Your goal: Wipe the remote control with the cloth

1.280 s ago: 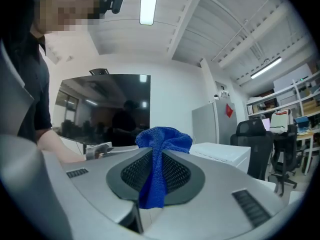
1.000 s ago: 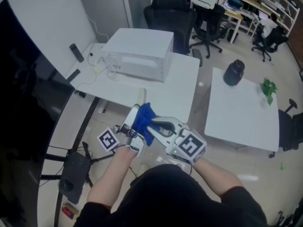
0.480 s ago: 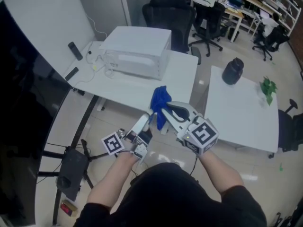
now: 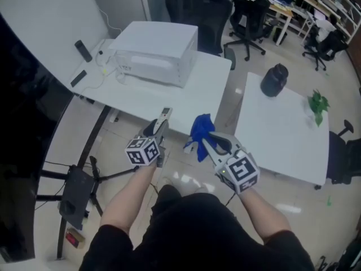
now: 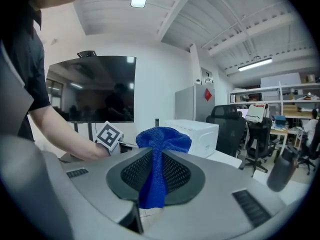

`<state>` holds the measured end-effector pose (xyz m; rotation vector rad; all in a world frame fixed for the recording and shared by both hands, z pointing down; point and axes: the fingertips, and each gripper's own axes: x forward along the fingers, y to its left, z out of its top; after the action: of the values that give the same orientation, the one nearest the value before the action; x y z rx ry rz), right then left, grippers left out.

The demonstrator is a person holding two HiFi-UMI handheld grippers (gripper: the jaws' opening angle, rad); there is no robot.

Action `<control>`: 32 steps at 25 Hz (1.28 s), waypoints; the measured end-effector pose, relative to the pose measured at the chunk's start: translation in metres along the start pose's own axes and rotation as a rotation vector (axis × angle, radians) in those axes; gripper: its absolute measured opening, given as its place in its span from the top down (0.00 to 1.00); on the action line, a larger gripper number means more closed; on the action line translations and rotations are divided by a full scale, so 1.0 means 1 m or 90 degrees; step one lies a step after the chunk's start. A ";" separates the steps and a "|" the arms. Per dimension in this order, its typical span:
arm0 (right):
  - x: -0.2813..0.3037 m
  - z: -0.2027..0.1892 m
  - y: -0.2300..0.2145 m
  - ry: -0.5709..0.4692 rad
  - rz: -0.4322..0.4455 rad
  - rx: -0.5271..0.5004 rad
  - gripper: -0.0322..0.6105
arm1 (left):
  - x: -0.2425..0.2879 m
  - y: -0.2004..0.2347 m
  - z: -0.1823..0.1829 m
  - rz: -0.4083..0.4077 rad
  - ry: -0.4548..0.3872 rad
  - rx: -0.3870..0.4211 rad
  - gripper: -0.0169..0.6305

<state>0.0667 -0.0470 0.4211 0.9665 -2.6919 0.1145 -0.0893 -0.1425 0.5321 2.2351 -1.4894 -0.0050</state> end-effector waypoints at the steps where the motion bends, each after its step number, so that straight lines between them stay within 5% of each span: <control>1: 0.002 -0.008 -0.002 0.014 -0.003 0.008 0.86 | 0.012 0.006 -0.008 0.014 0.019 0.026 0.67; 10: 0.042 -0.060 -0.035 0.107 -0.030 0.038 0.86 | 0.117 0.089 -0.078 0.096 0.184 0.191 0.67; 23: 0.101 -0.087 -0.068 0.179 -0.066 0.101 0.86 | 0.158 0.124 -0.132 0.114 0.294 0.253 0.66; 32: 0.127 -0.109 -0.090 0.213 -0.077 0.093 0.86 | 0.147 0.118 -0.127 0.108 0.291 0.239 0.56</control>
<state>0.0552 -0.1766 0.5601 1.0445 -2.3408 0.4150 -0.0999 -0.2617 0.7252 2.1665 -1.4975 0.8414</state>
